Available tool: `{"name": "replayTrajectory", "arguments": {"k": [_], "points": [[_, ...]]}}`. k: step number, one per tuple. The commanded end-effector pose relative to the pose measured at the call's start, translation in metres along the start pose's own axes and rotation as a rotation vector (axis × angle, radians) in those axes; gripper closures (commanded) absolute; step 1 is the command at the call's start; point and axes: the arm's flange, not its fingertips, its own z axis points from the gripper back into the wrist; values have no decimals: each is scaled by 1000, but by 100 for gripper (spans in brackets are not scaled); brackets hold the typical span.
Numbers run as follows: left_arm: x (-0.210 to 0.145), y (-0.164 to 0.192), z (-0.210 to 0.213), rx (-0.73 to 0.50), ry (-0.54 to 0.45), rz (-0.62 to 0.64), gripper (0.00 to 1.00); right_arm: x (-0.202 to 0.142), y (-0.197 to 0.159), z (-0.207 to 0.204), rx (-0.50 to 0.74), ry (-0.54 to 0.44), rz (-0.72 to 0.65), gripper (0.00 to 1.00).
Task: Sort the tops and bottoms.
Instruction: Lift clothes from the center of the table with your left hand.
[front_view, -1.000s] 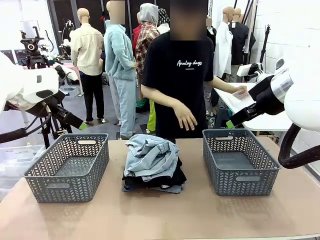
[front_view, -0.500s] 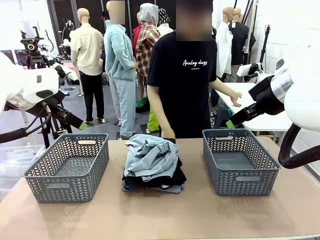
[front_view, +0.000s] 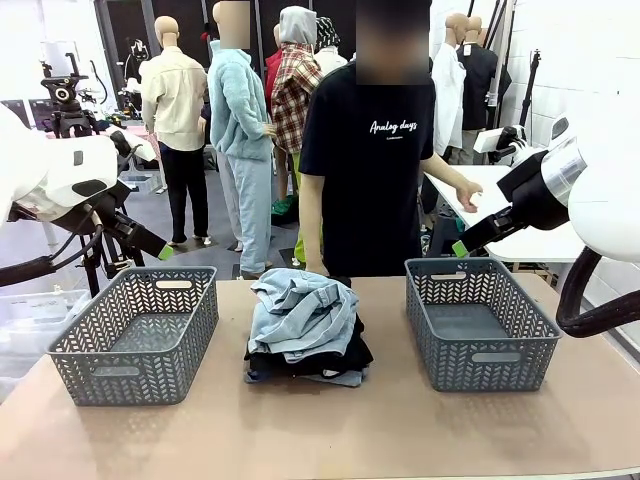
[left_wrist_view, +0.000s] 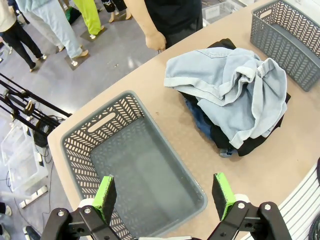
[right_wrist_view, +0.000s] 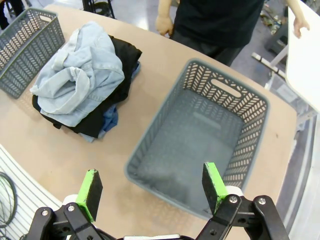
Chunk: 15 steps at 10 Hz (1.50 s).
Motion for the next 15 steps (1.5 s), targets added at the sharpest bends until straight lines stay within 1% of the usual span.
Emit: {"name": "replayTrajectory", "arguments": {"k": [1, 14, 15], "points": [[0, 1, 1, 12, -1, 0, 0, 1, 1, -1, 15, -7, -7, 0], [0, 0, 0, 0, 0, 0, 0, 1, 1, -1, 15, -7, -7, 0], [18, -9, -18, -14, 10, -3, 0, 1, 1, -1, 15, -7, -7, 0]]}}
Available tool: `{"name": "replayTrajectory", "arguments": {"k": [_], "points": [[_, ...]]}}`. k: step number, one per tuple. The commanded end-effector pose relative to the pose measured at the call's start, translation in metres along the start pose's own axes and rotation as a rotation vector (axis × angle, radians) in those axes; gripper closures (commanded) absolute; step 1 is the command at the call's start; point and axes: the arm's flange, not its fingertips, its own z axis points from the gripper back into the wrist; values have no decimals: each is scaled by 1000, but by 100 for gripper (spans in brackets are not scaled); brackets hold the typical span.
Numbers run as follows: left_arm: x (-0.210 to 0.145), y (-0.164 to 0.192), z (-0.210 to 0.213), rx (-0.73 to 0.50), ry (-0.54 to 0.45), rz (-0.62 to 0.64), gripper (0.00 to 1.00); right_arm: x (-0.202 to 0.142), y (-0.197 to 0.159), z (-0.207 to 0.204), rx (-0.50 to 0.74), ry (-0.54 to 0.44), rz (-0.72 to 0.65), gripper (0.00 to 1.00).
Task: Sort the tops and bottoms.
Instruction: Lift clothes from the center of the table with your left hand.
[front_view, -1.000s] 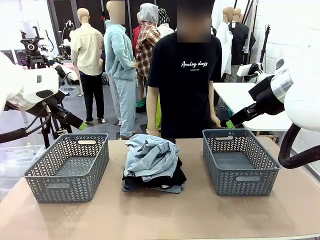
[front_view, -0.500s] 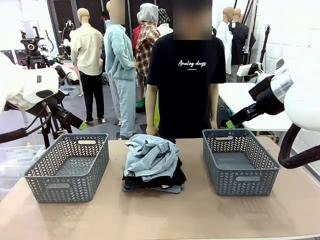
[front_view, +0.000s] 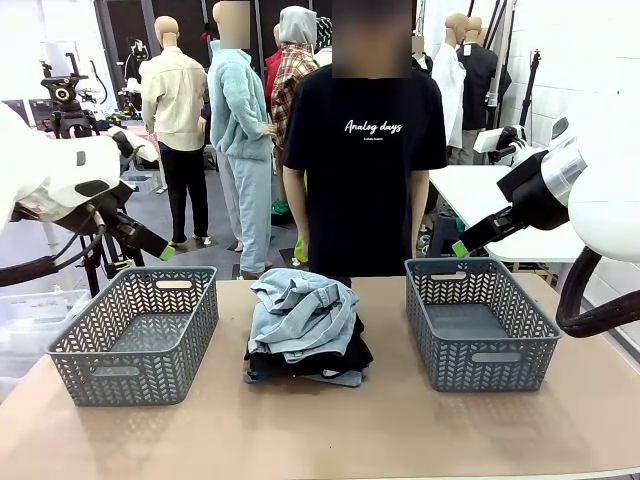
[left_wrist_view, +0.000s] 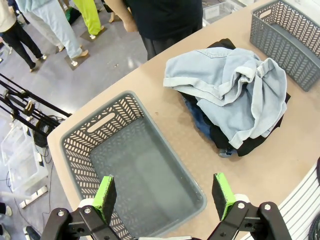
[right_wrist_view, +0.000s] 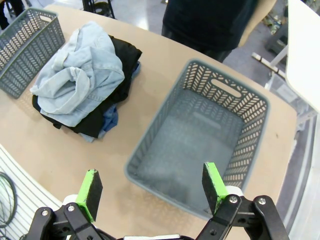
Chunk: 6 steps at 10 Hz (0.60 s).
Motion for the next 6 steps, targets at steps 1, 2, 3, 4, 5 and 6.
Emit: {"name": "replayTrajectory", "arguments": {"k": [1, 2, 3, 4, 5, 6], "points": [[35, -16, -31, 10, 44, -8, 0, 1, 1, -1, 15, -7, -7, 0], [54, -30, -47, 9, 63, -8, 0, 1, 1, -1, 15, -7, -7, 0], [72, -47, -74, -5, 100, 9, 0, 1, 1, -1, 15, -7, -7, 0], [78, -61, -89, -24, 123, 17, 0, 1, 1, -1, 15, -7, -7, 0], [82, -77, -106, -41, 153, -12, 0, 1, 1, -1, 15, -7, -7, 0], [84, -91, -117, -70, 179, -49, 0, 1, 1, -1, 15, -7, -7, 0]]}}
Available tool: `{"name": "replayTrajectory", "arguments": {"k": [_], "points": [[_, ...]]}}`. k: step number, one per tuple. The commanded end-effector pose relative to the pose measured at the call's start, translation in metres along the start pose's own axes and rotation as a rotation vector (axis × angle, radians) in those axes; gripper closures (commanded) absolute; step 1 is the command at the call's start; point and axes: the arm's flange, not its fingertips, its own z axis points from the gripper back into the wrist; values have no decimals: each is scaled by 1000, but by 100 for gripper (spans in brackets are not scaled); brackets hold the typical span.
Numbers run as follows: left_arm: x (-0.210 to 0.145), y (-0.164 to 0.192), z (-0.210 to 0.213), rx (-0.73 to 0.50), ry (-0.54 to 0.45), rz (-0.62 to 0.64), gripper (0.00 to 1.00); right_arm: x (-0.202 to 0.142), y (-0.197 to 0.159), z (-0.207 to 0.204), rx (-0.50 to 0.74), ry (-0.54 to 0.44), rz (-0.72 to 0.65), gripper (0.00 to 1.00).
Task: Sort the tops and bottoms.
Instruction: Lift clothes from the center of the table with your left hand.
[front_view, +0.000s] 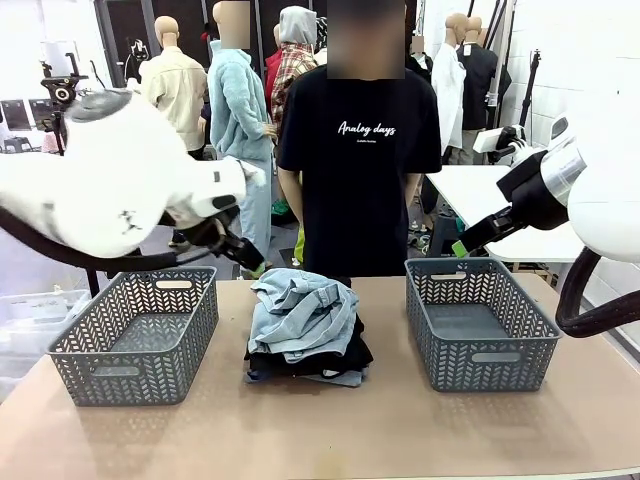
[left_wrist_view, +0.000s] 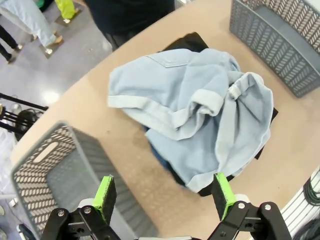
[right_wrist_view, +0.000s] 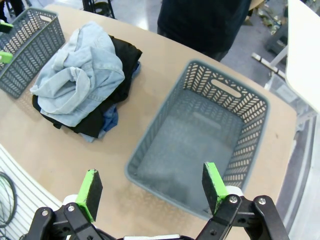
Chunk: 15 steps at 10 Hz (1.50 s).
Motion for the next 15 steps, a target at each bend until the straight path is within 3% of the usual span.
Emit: {"name": "replayTrajectory", "arguments": {"k": [1, 5, 8, 15], "points": [[11, -14, -13, -4, 39, -74, 0, 0, 0, -1, 16, -7, -9, 0], [17, -45, -67, -36, 91, -269, 0, 0, 0, -1, 16, -7, -9, 0], [21, -49, -86, -157, 129, -304, 0, 0, 0, -1, 16, -7, -9, 0], [41, -48, -119, -132, 90, -322, 0, 0, 0, -1, 16, -7, -9, 0]]}}
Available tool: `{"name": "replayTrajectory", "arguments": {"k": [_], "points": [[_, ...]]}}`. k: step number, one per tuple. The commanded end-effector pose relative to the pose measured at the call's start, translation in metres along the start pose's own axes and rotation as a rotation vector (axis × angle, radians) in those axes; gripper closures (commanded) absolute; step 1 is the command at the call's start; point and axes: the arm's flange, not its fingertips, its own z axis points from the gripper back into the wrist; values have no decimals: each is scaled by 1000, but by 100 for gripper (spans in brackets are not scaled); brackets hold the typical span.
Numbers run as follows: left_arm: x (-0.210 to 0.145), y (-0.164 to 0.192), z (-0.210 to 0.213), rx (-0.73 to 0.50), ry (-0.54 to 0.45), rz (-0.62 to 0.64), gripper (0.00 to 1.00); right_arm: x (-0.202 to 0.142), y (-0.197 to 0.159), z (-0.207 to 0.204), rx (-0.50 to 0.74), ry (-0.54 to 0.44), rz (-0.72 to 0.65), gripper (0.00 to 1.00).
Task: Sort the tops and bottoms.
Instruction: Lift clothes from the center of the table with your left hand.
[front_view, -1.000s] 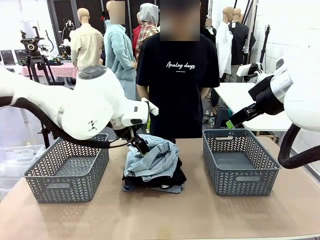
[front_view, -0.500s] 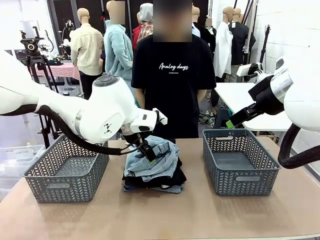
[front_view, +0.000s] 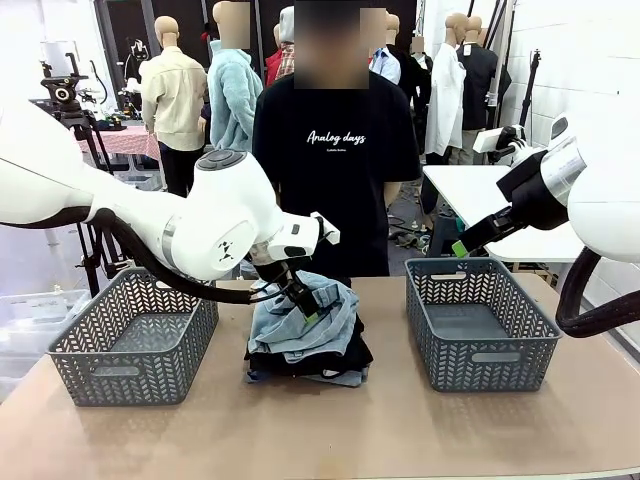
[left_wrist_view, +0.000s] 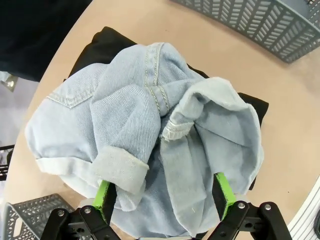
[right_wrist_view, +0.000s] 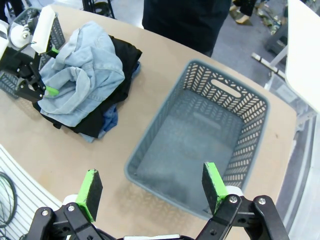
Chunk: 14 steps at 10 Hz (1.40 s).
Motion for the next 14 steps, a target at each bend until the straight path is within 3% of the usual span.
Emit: {"name": "replayTrajectory", "arguments": {"k": [1, 4, 9, 10, 14], "points": [[6, 10, -7, -5, -15, -13, 0, 0, 0, -1, 16, -7, -9, 0], [5, 14, -13, -42, -34, 17, 0, 0, 0, -1, 16, -7, -9, 0], [3, 15, -10, -16, -17, 39, 92, 0, 0, -1, 16, -7, -9, 0], [3, 15, -9, -18, -14, 48, 100, 0, 0, -1, 16, -7, -9, 0], [3, 12, 6, -26, -51, 49, 100, 0, 0, -1, 16, -7, -9, 0]]}}
